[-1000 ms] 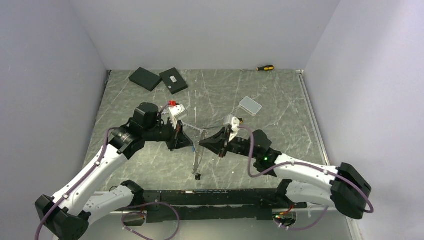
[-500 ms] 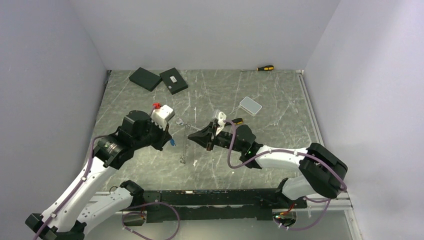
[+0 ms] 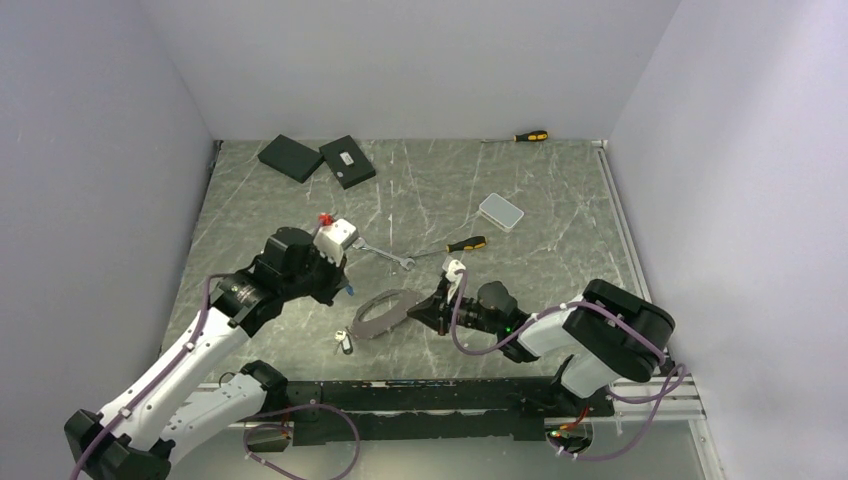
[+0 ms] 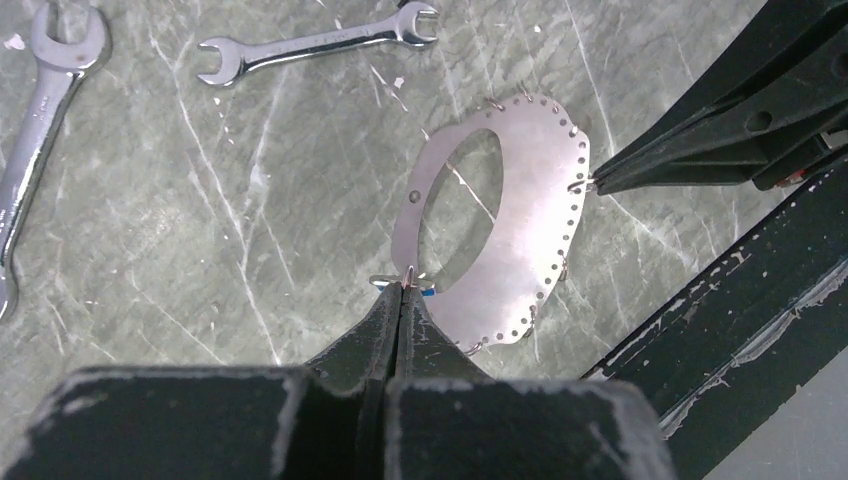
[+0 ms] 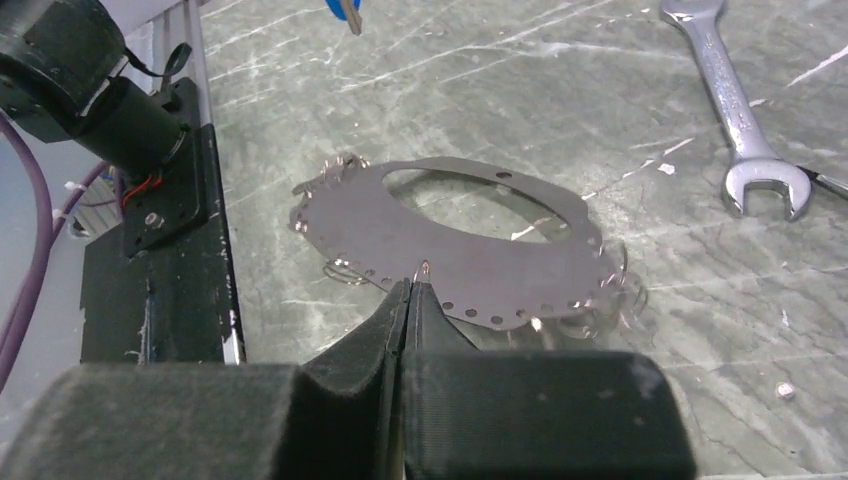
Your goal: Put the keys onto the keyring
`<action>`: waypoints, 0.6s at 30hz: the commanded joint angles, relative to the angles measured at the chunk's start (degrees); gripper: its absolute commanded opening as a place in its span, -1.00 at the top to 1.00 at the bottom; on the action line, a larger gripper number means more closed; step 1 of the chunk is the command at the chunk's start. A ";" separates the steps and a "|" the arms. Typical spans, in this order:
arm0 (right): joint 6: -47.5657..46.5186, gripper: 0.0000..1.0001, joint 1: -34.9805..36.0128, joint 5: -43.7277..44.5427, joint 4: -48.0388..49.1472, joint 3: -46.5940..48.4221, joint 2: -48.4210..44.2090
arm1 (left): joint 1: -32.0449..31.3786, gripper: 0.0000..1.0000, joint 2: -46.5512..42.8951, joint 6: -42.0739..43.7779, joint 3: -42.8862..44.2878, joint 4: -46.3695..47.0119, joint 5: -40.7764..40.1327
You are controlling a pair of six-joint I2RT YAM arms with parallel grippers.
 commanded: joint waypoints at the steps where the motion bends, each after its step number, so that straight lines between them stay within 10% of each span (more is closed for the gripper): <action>1: 1.34 1.00 -0.85 0.94 3.77 0.11 0.34 | 0.26 1.00 -0.50 0.00 -1.14 4.73 2.57; 18: 2.24 -0.10 -1.84 7.38 -20.81 1.89 -6.25 | 1.73 1.00 5.39 1.41 -3.17 10.19 8.43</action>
